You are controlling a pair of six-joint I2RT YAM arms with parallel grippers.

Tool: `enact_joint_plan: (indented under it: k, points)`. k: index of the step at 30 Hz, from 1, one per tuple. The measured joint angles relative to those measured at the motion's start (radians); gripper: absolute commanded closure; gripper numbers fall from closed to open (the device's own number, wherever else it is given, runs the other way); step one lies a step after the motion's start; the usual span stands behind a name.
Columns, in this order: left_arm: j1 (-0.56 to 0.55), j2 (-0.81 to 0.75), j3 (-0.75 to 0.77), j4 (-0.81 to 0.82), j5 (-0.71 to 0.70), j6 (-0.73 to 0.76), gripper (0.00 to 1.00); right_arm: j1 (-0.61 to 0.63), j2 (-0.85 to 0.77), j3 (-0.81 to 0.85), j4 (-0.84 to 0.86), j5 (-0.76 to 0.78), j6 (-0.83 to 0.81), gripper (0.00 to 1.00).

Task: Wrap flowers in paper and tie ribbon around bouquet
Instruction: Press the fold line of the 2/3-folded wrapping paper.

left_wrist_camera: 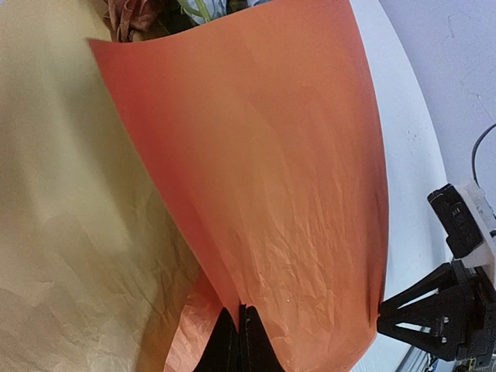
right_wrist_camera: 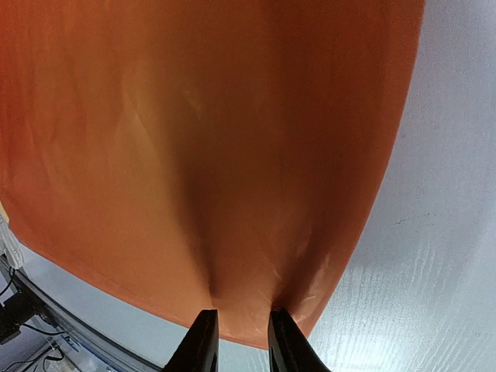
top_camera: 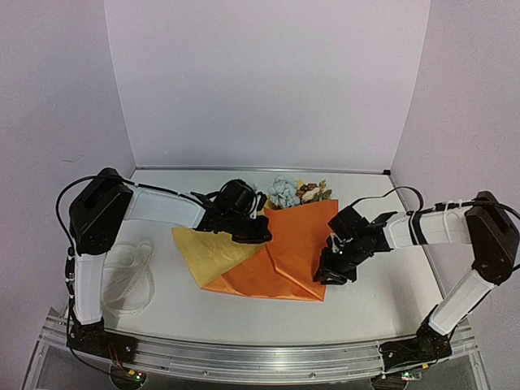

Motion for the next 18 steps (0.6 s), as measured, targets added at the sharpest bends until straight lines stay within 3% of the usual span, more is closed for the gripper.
enact_joint_plan:
  k: [9,12,18]
  points:
    - [0.005,0.005,-0.007,0.003,-0.039,-0.021,0.97,0.002,0.021,-0.042,0.027,-0.012,0.022,0.85]
    - [0.006,0.006,-0.012,0.006,-0.043,-0.026,0.89,0.003,0.031,-0.042,0.033,-0.016,0.023,0.85]
    - [0.006,0.005,-0.013,0.005,-0.062,-0.01,0.63,0.01,0.04,-0.042,0.032,-0.02,0.021,0.85]
